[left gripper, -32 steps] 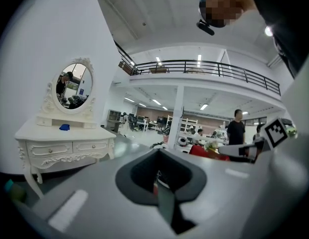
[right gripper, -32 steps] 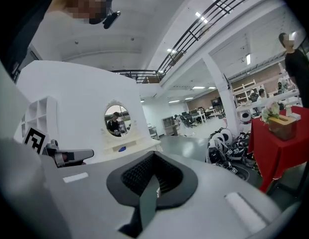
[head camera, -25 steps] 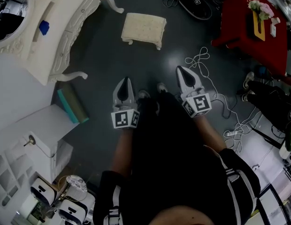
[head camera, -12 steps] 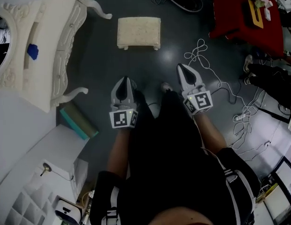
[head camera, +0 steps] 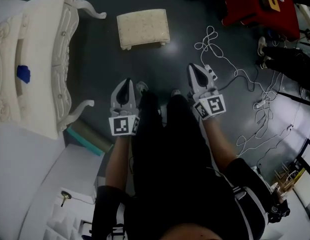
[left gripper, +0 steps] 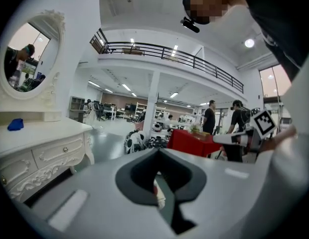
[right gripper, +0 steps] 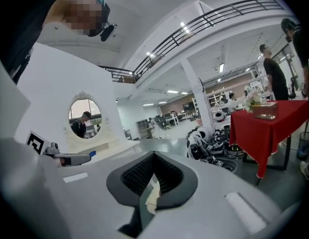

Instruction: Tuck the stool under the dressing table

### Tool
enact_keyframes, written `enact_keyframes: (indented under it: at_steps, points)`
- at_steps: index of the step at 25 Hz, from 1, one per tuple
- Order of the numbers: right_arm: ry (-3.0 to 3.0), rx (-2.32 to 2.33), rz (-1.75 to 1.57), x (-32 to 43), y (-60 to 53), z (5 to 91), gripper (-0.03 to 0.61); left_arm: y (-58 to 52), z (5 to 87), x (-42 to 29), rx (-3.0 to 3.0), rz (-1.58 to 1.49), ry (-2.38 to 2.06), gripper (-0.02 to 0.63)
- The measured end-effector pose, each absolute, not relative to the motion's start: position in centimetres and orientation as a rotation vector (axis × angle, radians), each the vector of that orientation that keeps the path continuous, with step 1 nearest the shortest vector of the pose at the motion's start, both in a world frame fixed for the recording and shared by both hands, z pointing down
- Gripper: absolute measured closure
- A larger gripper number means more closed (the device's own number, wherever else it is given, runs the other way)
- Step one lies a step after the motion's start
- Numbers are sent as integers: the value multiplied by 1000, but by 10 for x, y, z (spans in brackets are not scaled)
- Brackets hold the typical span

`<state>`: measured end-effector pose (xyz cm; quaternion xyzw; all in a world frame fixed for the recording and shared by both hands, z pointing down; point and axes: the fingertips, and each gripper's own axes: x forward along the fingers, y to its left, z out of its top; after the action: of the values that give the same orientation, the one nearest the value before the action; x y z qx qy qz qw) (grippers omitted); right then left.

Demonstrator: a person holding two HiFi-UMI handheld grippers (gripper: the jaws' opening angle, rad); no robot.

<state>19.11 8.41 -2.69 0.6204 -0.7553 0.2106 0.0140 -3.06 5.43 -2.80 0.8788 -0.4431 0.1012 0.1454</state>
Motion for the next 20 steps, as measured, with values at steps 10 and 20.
enact_keyframes:
  at_steps: [10,20]
  points:
    - [-2370,1873,663,190,73,113,581,50,103,-22,2508,205,-1303,606]
    - [-2400,1857,651,202,69,264,581,39,239,-10,2537,157,-1296,606]
